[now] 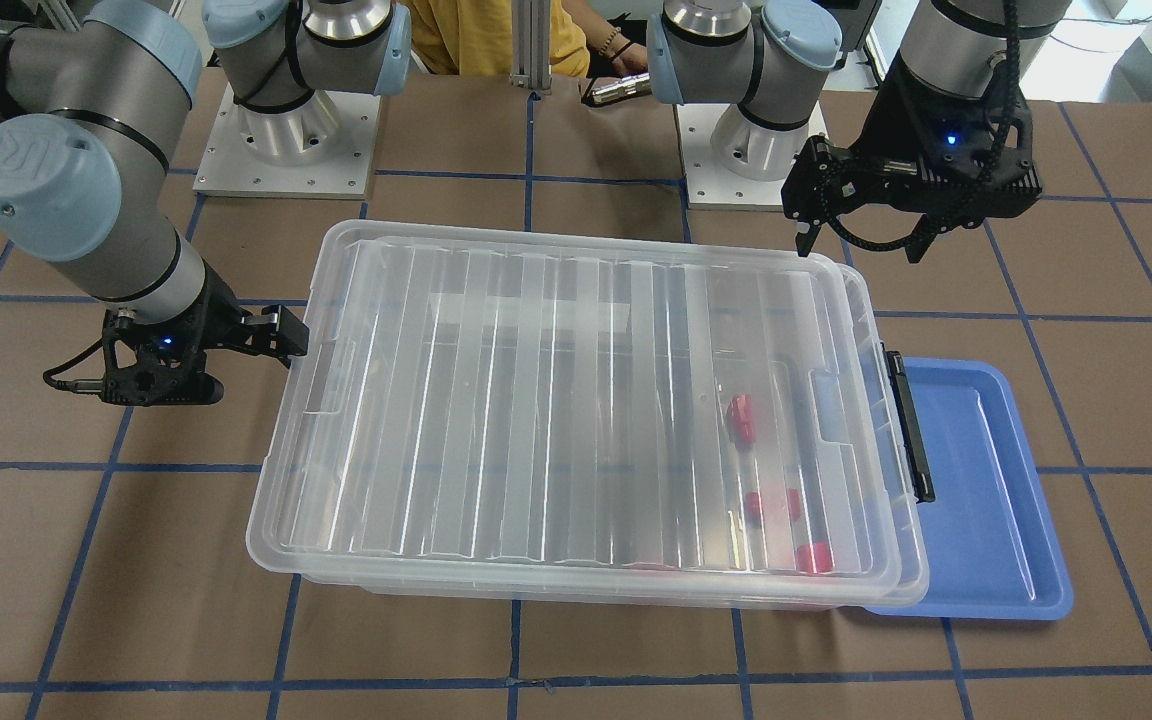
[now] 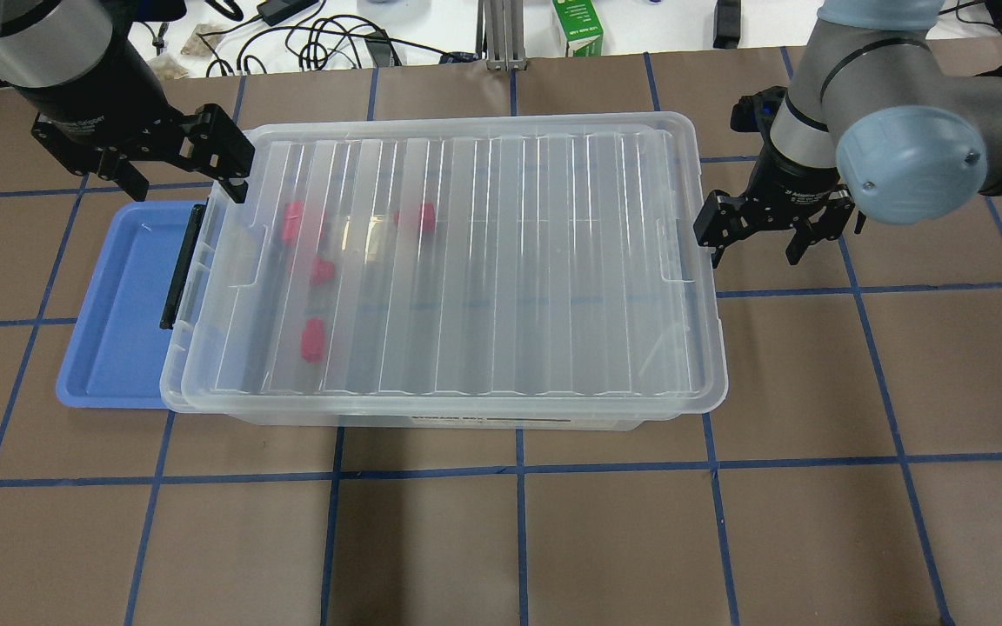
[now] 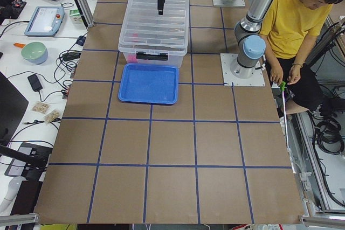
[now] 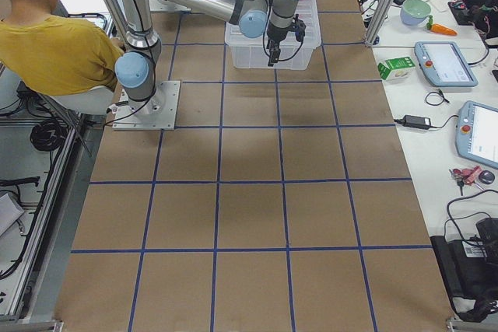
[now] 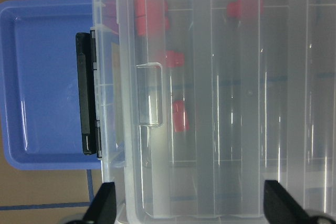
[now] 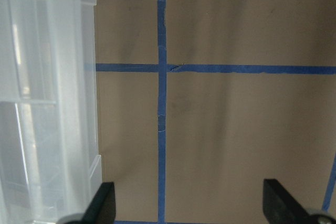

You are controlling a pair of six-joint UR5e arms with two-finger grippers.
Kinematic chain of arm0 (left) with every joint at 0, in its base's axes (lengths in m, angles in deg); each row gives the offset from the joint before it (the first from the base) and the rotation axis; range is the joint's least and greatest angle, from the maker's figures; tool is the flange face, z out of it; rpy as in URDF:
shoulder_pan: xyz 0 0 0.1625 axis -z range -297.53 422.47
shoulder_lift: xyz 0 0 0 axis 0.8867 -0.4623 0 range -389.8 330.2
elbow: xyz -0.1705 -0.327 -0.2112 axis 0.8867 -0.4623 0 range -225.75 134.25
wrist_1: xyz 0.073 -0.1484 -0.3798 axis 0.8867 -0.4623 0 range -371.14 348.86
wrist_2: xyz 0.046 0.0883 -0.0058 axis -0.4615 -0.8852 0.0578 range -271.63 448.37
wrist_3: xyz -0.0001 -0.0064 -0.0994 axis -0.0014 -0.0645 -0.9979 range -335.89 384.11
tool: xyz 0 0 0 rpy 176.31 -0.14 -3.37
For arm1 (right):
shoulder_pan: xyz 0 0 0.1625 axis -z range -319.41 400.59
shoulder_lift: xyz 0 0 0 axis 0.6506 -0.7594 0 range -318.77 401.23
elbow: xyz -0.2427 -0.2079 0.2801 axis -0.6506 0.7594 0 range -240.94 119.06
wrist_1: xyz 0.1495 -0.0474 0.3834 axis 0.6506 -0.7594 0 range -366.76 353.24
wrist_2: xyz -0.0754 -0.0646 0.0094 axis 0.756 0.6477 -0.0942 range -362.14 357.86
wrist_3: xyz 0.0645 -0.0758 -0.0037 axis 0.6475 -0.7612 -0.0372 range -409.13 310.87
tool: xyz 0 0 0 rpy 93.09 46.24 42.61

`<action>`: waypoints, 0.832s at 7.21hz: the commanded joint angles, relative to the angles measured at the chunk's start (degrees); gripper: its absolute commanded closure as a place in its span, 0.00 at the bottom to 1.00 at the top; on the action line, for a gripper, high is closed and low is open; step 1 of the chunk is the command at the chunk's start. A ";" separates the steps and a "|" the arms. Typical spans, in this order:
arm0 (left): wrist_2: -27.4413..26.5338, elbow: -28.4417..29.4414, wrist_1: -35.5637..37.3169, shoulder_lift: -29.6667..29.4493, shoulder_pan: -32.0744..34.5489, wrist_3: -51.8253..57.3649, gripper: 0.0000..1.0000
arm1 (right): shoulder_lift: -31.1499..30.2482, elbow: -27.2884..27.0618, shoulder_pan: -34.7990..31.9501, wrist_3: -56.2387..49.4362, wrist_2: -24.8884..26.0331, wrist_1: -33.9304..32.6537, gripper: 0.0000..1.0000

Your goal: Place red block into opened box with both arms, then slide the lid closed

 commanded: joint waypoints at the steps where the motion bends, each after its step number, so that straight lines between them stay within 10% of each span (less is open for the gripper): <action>1: 0.08 -0.03 0.00 0.00 0.00 0.00 0.00 | 0.12 0.67 0.00 -0.08 0.03 -0.71 0.00; 6: -0.01 -0.03 0.00 -0.09 0.00 0.00 0.00 | -8.30 8.58 0.00 4.45 1.18 10.07 0.00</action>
